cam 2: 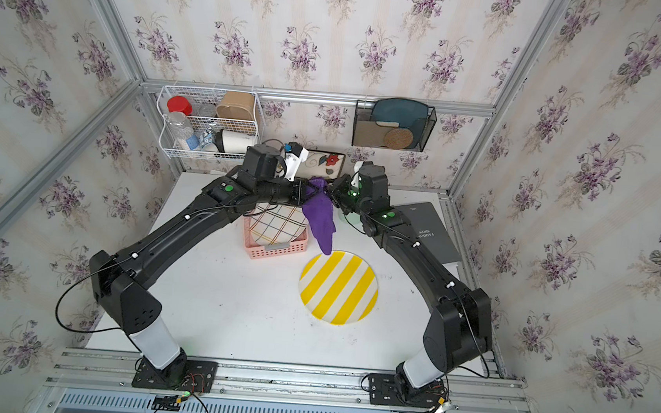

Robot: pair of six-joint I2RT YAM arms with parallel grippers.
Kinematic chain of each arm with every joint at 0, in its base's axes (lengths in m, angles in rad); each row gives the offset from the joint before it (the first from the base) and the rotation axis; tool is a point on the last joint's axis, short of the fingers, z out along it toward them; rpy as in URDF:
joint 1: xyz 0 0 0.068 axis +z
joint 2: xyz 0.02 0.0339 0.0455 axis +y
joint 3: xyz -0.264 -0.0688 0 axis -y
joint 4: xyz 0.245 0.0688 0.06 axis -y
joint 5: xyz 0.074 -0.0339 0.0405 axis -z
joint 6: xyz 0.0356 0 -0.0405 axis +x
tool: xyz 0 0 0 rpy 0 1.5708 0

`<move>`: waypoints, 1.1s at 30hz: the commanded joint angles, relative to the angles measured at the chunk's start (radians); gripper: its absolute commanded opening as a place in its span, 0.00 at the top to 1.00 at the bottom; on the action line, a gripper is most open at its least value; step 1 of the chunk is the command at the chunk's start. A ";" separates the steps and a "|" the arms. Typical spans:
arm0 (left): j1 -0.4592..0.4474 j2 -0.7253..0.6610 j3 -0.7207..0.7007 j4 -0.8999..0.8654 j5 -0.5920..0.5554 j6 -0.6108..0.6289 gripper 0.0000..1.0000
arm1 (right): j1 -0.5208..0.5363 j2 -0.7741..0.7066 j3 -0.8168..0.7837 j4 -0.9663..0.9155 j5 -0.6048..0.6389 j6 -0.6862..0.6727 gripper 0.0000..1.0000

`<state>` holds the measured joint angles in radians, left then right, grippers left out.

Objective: Wipe the wet plate dry
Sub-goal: Wipe the plate with towel.

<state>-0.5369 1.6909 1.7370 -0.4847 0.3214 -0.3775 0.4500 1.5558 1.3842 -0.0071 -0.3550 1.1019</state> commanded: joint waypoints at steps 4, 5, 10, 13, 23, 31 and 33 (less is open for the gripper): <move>0.125 -0.060 -0.025 -0.143 -0.169 0.035 1.00 | 0.021 -0.060 -0.038 0.666 -0.324 -0.082 1.00; 0.127 -0.053 -0.008 -0.147 -0.145 0.050 1.00 | 0.041 -0.050 -0.045 0.698 -0.379 -0.088 1.00; 0.120 -0.001 0.038 -0.087 0.086 0.082 1.00 | 0.080 -0.004 -0.012 0.802 -0.522 -0.051 1.00; 0.148 0.011 0.067 -0.137 -0.050 0.082 1.00 | 0.032 -0.033 -0.038 0.822 -0.477 -0.037 1.00; 0.103 0.060 0.115 -0.052 0.274 0.093 1.00 | 0.058 -0.062 -0.037 0.602 -0.417 -0.225 1.00; 0.093 0.076 0.165 -0.137 0.066 0.081 1.00 | -0.015 -0.094 -0.052 0.618 -0.299 -0.163 1.00; 0.151 0.026 0.108 -0.127 0.001 0.033 1.00 | -0.073 -0.133 -0.119 0.681 -0.264 -0.102 1.00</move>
<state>-0.4343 1.7519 1.8858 -0.5053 0.4858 -0.2951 0.4313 1.4845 1.2995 0.0765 -0.6472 0.9447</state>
